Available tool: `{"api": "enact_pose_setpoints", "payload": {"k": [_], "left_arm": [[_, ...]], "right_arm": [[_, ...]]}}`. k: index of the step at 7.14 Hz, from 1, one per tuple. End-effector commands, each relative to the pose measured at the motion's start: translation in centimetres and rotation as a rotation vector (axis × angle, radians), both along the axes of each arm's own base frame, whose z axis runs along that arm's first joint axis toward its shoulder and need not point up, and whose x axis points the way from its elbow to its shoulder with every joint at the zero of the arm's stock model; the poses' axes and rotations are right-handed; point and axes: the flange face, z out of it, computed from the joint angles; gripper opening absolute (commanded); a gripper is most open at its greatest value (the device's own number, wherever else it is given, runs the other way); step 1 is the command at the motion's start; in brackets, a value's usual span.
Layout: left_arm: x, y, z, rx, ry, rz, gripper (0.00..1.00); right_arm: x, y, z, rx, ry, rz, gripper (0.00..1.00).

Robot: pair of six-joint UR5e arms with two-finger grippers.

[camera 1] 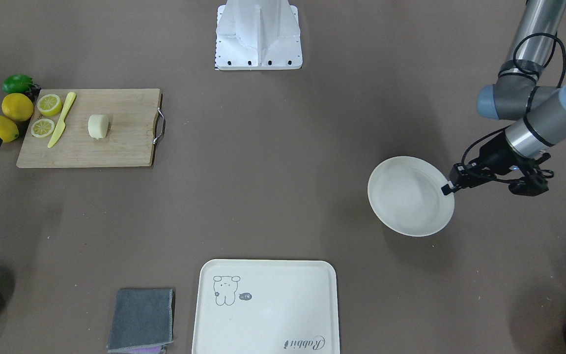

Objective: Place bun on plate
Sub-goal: 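Push the white plate with the left gripper toward the table center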

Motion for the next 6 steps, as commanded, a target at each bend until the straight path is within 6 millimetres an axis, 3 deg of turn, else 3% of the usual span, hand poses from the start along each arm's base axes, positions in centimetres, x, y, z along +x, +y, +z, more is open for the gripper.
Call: {"api": "enact_pose_setpoints", "payload": {"k": [1,2,3,5,6], "left_arm": [[10.5,5.3,-7.4,-0.001,0.069,0.004,0.0],[13.1,6.8,-9.5,-0.01,0.088,-0.004,0.0],[15.2,6.9,-11.9,-0.017,0.086,-0.012,0.0],[21.7,9.8,-15.4,-0.004,0.044,-0.031,0.0],[22.9,10.0,-16.7,-0.009,0.026,-0.032,0.0]], "right_arm": [[0.0,0.0,-0.1,0.006,0.0,0.004,1.0],[0.0,0.0,-0.1,0.004,-0.001,0.004,1.0],[0.0,0.0,-0.1,0.004,-0.001,0.004,1.0],[0.0,0.0,-0.1,0.004,-0.002,0.003,1.0],[0.0,0.0,-0.1,0.004,-0.002,0.003,1.0]]}}
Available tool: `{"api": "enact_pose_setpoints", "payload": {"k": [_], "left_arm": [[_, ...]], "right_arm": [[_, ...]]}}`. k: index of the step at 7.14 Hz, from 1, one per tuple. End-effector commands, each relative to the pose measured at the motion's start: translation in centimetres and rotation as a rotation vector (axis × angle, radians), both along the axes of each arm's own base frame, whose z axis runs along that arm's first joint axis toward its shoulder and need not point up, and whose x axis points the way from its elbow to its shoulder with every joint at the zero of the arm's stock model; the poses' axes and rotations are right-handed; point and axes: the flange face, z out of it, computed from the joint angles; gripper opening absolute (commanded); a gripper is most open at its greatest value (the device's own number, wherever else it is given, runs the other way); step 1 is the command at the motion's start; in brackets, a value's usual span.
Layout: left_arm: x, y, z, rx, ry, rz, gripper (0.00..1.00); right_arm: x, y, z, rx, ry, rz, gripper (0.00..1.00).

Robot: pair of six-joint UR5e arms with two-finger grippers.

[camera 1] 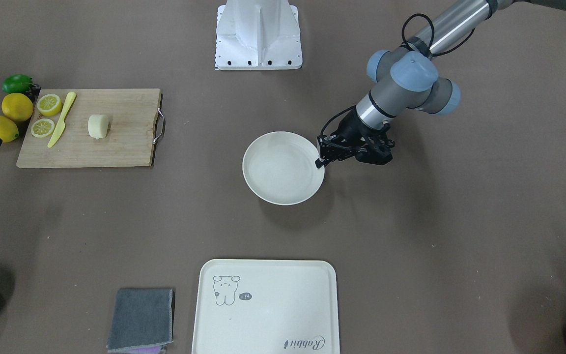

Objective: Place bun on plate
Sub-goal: 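Push the white plate with the left gripper toward the table center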

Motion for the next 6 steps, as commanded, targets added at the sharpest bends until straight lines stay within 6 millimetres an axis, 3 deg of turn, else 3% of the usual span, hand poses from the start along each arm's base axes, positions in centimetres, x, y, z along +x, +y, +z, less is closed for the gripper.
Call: {"api": "enact_pose_setpoints", "payload": {"k": [1,2,3,4,5,6], "left_arm": [[2.9,1.2,-2.3,-0.008,-0.033,0.005,0.0],[3.4,1.9,-2.1,-0.005,-0.037,0.018,0.0],[3.8,2.3,-2.2,-0.001,-0.036,0.025,0.34],[3.5,2.4,-2.4,0.004,-0.032,0.024,0.98],[1.9,2.5,-4.0,0.022,0.0,0.016,0.98],[-0.4,1.6,-3.9,0.021,0.003,-0.004,0.98]], "right_arm": [[0.0,0.0,0.0,-0.001,0.0,0.001,1.0],[0.0,0.0,0.1,-0.004,0.001,0.001,1.0],[-0.1,0.1,0.1,-0.005,0.0,-0.002,1.0],[-0.1,0.0,0.1,-0.004,-0.001,-0.002,1.0],[-0.6,0.1,-0.6,-0.022,-0.015,0.013,1.0],[-1.9,0.6,-2.3,-0.041,-0.038,0.026,1.0]]}}
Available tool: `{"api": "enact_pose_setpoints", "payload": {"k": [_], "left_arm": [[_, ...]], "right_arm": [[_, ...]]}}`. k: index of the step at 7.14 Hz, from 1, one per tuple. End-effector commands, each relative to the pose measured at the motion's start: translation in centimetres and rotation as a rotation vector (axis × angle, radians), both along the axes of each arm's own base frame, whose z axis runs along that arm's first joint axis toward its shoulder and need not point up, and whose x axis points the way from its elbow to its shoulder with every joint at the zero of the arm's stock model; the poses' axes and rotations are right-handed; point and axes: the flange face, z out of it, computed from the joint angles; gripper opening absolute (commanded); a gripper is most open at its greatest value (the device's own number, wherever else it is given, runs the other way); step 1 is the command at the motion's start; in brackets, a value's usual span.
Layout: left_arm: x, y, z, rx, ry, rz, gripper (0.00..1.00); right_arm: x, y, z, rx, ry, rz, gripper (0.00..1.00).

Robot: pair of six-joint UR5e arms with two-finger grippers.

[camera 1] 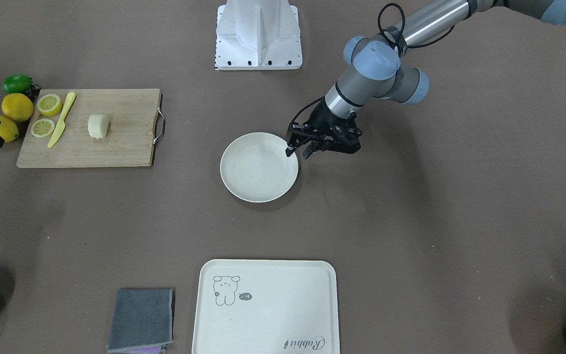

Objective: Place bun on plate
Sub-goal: 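Push the white plate with the left gripper toward the table center, then withdraw the left arm while the right arm reaches toward the bun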

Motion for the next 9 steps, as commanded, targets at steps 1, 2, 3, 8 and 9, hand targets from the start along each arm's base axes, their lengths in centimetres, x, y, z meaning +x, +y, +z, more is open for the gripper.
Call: {"api": "enact_pose_setpoints", "payload": {"k": [1,2,3,8,9], "left_arm": [[-5.4,-3.1,-0.7,-0.036,-0.026,-0.01,0.98],[-10.5,-6.2,-1.7,-0.018,-0.068,0.01,0.98],[-16.0,-8.1,-0.8,0.004,-0.128,0.035,0.98],[-41.1,-14.8,12.8,0.175,-0.412,0.144,0.98],[-42.4,-14.9,13.4,0.152,-0.429,0.15,0.98]], "right_arm": [[-2.8,0.9,-2.7,-0.03,-0.027,0.019,1.0],[-5.9,2.0,-3.6,-0.059,-0.014,0.048,1.0],[-8.9,3.2,-4.7,-0.068,-0.008,0.062,1.0],[-18.5,9.2,-4.8,-0.088,0.052,0.055,1.0],[-19.6,10.3,-4.2,-0.096,0.067,0.041,1.0]]}}
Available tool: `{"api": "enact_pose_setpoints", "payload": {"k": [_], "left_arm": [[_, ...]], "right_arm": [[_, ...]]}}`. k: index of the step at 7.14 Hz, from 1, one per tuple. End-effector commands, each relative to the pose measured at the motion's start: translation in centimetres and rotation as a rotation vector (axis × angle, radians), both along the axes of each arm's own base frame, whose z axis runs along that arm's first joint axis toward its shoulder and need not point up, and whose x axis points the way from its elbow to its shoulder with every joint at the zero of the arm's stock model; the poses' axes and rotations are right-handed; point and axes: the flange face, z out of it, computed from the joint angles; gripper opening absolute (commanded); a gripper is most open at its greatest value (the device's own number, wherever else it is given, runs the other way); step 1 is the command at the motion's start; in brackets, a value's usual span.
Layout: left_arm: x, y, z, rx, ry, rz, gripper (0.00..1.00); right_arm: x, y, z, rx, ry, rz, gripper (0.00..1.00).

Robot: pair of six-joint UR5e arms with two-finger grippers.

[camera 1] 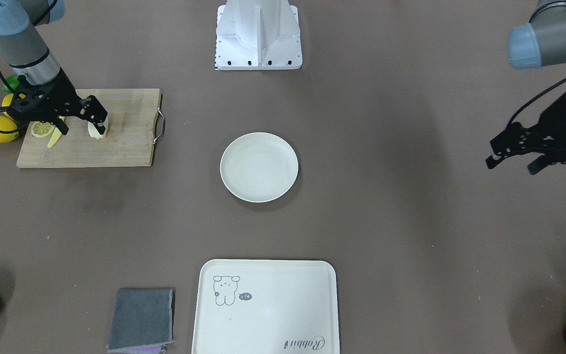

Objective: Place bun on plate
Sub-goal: 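Withdraw the left arm while the right arm reaches toward the bun, then grasp the pale bun on the cutting board with the right gripper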

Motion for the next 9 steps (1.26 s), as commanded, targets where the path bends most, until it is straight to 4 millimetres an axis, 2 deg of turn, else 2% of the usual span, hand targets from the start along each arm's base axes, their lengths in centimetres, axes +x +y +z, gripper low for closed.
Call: {"api": "enact_pose_setpoints", "payload": {"k": [1,2,3,4,5,6,7,8,9], "left_arm": [[-3.1,-0.1,1.9,-0.004,-0.038,0.008,0.98],[-3.1,-0.1,1.9,-0.003,-0.039,0.008,0.98],[-3.1,-0.1,2.0,-0.004,-0.041,0.007,0.98],[-3.1,-0.1,2.1,-0.006,-0.043,0.006,0.98],[-3.1,-0.1,2.1,-0.004,-0.042,0.006,0.98],[-3.1,-0.1,2.1,-0.004,-0.042,0.006,0.98],[-3.0,-0.1,2.1,-0.004,-0.041,0.008,0.98],[-3.0,-0.1,2.2,-0.006,-0.041,0.008,0.98],[-3.0,-0.1,2.2,-0.008,-0.039,0.01,0.98]], "right_arm": [[-2.6,2.7,0.8,0.002,0.024,-0.046,1.0],[-3.7,4.1,1.3,0.015,0.044,-0.068,0.99],[-3.6,4.5,1.9,0.019,0.062,-0.067,0.89],[-3.4,4.5,2.0,0.022,0.066,-0.065,0.46],[-3.3,4.4,1.8,0.022,0.062,-0.062,0.29],[-3.1,4.1,1.5,0.024,0.057,-0.055,0.26],[-3.1,4.0,0.3,0.032,0.033,-0.056,0.21],[-3.7,3.5,-1.4,0.044,0.002,-0.053,0.2],[-5.1,2.5,-3.2,0.054,-0.012,-0.047,0.21]]}}
